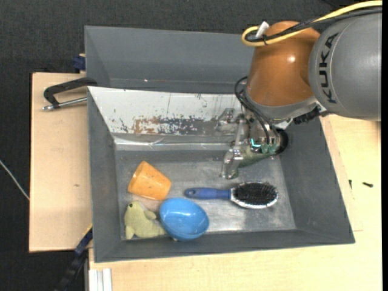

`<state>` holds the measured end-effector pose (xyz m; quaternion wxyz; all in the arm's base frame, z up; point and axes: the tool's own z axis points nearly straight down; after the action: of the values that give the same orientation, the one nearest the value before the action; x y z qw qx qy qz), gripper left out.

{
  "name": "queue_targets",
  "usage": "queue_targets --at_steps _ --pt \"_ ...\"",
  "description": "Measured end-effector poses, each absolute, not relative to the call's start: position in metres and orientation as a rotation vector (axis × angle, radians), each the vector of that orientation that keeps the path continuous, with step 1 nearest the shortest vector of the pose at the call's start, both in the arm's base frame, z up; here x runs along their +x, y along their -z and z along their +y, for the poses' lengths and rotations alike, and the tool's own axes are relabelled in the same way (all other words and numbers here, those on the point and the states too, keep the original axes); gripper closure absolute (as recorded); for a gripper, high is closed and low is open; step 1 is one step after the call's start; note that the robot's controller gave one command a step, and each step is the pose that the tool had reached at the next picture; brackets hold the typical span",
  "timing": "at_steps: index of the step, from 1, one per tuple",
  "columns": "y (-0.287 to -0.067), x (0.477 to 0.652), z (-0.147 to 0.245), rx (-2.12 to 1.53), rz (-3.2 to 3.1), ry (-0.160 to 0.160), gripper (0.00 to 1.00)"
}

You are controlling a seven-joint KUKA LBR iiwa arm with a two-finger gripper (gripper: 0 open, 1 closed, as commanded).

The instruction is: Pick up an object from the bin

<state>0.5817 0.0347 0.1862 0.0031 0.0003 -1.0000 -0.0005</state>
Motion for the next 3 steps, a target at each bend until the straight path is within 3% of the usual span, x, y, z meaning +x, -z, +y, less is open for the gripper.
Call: queue_targets --at_steps 1,2,3 --pt "-0.084 0.531 -0.048 0.292 -3.148 0.001 0.00" --pt "-0.101 0.526 -0.043 -0.159 -3.145 0.002 0.00" --pt "-0.109 0.505 -0.047 -0.494 -3.103 0.002 0.00"
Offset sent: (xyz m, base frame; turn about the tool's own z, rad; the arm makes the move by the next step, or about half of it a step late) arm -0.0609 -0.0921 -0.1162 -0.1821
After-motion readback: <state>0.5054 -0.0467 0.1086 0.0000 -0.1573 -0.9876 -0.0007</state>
